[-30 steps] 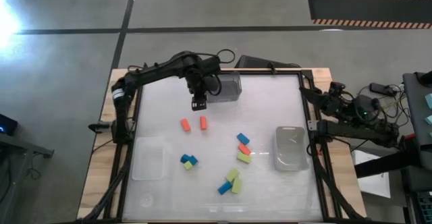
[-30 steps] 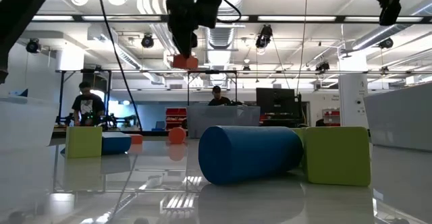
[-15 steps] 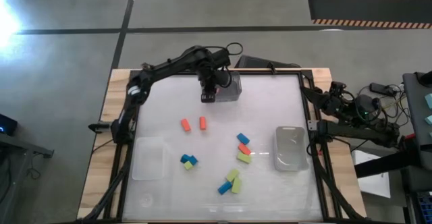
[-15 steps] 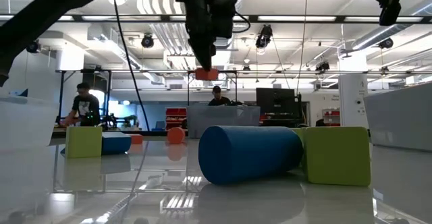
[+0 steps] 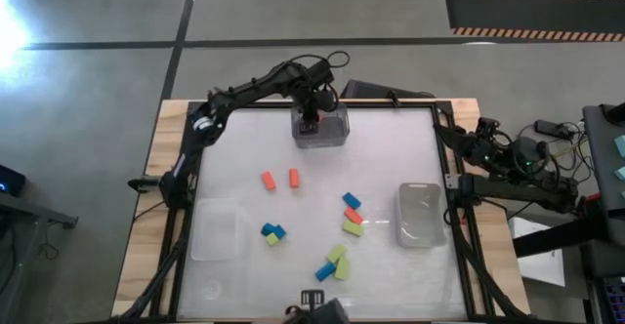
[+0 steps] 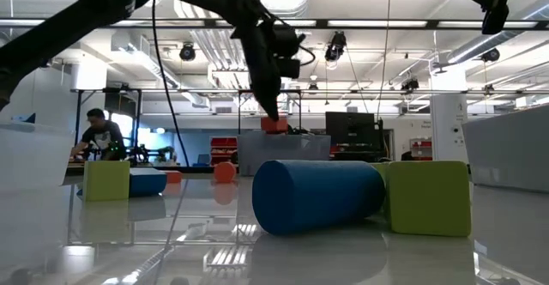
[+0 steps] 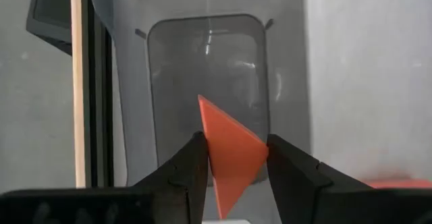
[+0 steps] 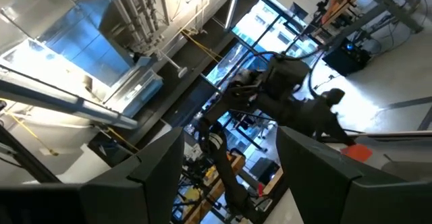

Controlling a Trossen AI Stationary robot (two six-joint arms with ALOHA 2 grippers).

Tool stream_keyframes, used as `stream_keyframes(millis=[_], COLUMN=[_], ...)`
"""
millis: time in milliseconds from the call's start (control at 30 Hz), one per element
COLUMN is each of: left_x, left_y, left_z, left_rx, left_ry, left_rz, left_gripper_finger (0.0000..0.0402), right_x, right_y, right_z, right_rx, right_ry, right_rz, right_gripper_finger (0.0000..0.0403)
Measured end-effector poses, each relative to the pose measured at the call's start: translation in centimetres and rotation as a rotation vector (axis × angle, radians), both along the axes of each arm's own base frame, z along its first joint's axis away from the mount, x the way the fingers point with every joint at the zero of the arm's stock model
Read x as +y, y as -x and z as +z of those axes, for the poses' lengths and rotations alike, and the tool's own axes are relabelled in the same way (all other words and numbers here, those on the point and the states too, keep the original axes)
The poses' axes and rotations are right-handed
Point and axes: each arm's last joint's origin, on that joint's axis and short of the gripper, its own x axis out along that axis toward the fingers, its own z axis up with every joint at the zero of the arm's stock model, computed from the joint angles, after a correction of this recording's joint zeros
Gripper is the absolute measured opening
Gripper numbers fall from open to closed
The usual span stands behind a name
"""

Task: Sort & place blocks by color
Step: Put the orange block into the black bin

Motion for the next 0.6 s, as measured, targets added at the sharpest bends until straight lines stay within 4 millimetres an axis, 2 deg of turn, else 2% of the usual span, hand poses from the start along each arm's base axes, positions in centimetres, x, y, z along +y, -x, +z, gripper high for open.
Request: stream_keyframes(millis=[600], left_x=[2.7], left_y=[-1.3], left_z=[-5.6], left_rx=[0.05], left_ry=[0.025], left_rz=[0.034], left_gripper_finger=[0.0112], right_x=[-0.1], right_y=[0.0], right_z=[-0.1], right_rx=[0.004], right_ry=[-0.011], right_rz=[-0.034], right_gripper_finger=[0.0226])
